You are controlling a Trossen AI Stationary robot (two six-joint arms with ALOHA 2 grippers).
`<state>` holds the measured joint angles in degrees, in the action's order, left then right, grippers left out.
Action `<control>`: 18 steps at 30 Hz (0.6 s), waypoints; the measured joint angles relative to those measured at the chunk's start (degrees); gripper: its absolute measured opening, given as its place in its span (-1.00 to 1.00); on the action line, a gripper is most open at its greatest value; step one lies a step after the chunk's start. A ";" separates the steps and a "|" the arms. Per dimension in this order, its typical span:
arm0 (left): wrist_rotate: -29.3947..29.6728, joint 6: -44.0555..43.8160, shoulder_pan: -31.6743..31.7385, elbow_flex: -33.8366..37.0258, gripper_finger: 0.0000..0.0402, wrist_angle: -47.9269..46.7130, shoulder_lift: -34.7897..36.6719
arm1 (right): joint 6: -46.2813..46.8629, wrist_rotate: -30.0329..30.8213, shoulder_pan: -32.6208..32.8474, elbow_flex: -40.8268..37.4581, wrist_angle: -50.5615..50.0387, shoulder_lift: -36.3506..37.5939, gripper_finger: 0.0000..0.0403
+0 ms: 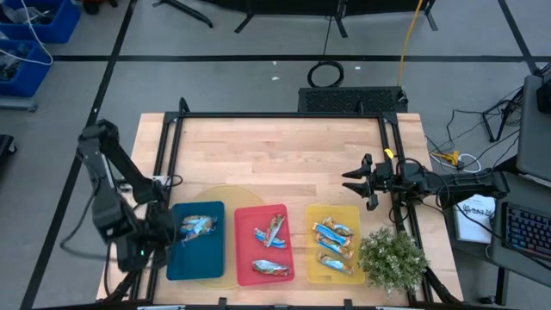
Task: Pick and place Granola Bars by type
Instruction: Put the blue granola bar into the blue bin
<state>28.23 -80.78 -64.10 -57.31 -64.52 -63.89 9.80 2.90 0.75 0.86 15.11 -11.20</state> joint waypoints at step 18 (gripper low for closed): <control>5.58 -17.42 -8.01 0.04 -0.96 9.61 -14.99 | 0.00 0.00 0.00 0.00 0.00 0.00 -0.32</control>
<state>33.81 -98.19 -72.11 -57.28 -54.91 -78.88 9.80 2.90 0.75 0.86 15.11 -11.21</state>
